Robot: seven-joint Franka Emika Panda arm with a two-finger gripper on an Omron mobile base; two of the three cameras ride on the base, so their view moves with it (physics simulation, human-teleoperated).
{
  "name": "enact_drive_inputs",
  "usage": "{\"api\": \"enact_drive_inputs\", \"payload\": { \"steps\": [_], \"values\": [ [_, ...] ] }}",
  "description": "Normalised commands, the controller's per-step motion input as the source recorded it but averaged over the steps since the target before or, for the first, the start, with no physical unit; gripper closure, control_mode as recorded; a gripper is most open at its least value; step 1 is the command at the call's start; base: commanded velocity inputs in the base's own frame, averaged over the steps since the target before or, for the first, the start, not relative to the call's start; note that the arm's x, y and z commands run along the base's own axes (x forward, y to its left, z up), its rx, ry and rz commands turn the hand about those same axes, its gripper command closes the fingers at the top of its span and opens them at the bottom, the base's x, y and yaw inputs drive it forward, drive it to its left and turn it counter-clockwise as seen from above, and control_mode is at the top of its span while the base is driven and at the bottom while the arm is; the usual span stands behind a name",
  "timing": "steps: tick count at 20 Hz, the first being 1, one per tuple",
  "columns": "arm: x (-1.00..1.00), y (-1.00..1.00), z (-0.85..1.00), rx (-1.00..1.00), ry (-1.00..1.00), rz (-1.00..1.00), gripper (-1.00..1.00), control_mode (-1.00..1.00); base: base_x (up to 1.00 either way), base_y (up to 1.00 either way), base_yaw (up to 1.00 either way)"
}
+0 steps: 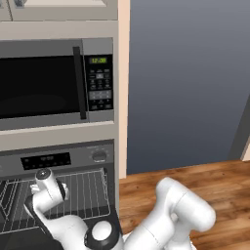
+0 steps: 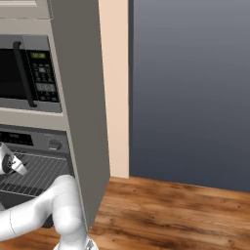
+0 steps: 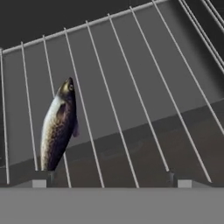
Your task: Take the fish from the oven and place it on the plate on the counter.
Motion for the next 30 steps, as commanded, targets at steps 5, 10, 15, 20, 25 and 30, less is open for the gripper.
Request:
{"api": "enact_drive_inputs", "payload": {
  "steps": [5, 10, 15, 20, 25, 30],
  "values": [
    [0.02, 0.22, -0.29, -0.03, -0.02, 0.04, -1.00, -1.00, 0.00, 0.00, 0.00],
    [0.10, 0.31, -0.05, -0.08, 0.01, 0.13, -1.00, -1.00, 0.00, 0.00, 0.00],
    [0.10, 0.26, 0.00, -0.04, -0.08, 0.15, -1.00, -1.00, 0.00, 0.00, 0.00],
    [0.13, 0.04, -0.28, 0.00, -0.03, 0.05, -1.00, -1.00, 0.00, 0.00, 0.00],
    [0.07, 0.00, -0.73, 0.01, -0.02, 0.00, -1.00, -1.00, 0.00, 0.00, 0.00],
    [0.01, 0.18, -0.16, 0.00, -0.09, 0.00, -1.00, -1.00, 0.00, 0.00, 0.00]
  ]
}}
